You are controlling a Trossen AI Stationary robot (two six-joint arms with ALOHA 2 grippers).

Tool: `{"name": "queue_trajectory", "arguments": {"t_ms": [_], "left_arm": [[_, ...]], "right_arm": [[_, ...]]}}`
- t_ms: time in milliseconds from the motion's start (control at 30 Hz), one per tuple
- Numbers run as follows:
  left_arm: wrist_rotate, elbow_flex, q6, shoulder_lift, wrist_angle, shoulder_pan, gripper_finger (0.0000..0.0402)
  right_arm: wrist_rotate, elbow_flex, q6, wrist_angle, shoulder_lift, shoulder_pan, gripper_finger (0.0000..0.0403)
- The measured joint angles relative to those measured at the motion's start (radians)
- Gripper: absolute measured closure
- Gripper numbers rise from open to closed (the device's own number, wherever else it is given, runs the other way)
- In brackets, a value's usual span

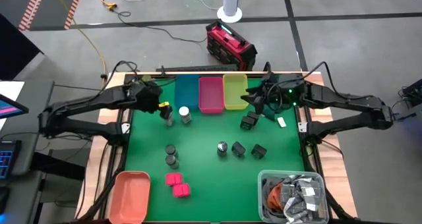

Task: Sort spices by type
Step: Put the left white seasoning bottle into the blue bin

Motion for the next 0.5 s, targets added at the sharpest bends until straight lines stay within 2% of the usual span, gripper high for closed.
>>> {"name": "queue_trajectory", "arguments": {"t_ms": [233, 500], "left_arm": [[0.037, 0.004, 0.103, 0.099, -0.005, 0.016, 0.0109], [0.032, 0.006, 0.129, 0.177, -0.055, 0.017, 0.008]], "right_arm": [[-0.005, 0.0, -0.052, -0.004, 0.002, 0.021, 0.0119], [-0.004, 0.0, -0.055, -0.004, 0.002, 0.02, 0.0119]]}}
